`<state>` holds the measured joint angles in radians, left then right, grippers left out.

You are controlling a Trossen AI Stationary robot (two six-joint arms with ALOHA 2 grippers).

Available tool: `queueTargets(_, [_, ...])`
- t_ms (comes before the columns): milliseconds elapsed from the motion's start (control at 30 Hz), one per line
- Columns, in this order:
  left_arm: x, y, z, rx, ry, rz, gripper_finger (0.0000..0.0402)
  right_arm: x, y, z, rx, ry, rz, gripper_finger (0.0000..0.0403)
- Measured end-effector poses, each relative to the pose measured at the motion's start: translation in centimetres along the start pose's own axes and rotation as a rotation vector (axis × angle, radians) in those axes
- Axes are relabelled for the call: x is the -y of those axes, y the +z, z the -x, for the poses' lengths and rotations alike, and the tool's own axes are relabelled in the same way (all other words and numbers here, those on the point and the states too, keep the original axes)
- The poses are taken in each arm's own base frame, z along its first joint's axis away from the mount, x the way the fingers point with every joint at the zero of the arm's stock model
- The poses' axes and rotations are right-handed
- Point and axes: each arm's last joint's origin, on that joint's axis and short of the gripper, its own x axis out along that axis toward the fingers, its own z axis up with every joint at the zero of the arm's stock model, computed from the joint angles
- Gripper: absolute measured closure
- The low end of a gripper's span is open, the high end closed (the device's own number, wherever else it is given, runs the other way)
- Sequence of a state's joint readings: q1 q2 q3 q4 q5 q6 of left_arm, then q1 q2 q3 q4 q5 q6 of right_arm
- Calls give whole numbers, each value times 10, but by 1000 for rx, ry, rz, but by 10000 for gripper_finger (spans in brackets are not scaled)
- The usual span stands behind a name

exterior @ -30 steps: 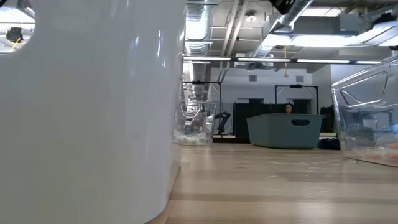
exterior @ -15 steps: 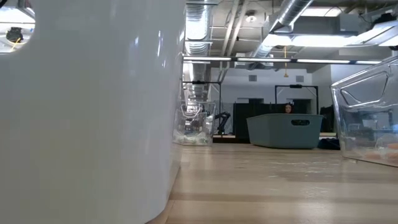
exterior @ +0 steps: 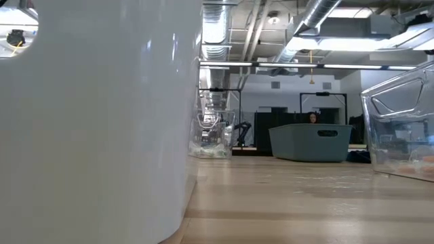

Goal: Pick & Place Toothbrushes
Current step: Put the orange toothbrush into the bottom transparent bin

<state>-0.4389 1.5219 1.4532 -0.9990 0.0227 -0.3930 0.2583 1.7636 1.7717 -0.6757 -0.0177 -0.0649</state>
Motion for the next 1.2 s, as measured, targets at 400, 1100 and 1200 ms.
queueTargets(400, [-15, 1, -16, 23, 17, 11, 382, -7, 9, -9, -5, 16, -7, 264])
queueTargets(1100, [-37, 20, -3, 191, 3, 77, 382, -6, 1, -13, -58, 16, -21, 187])
queueTargets(1200, [-41, 23, 2, 228, -21, 76, 382, -4, -1, -13, -75, 12, -25, 191])
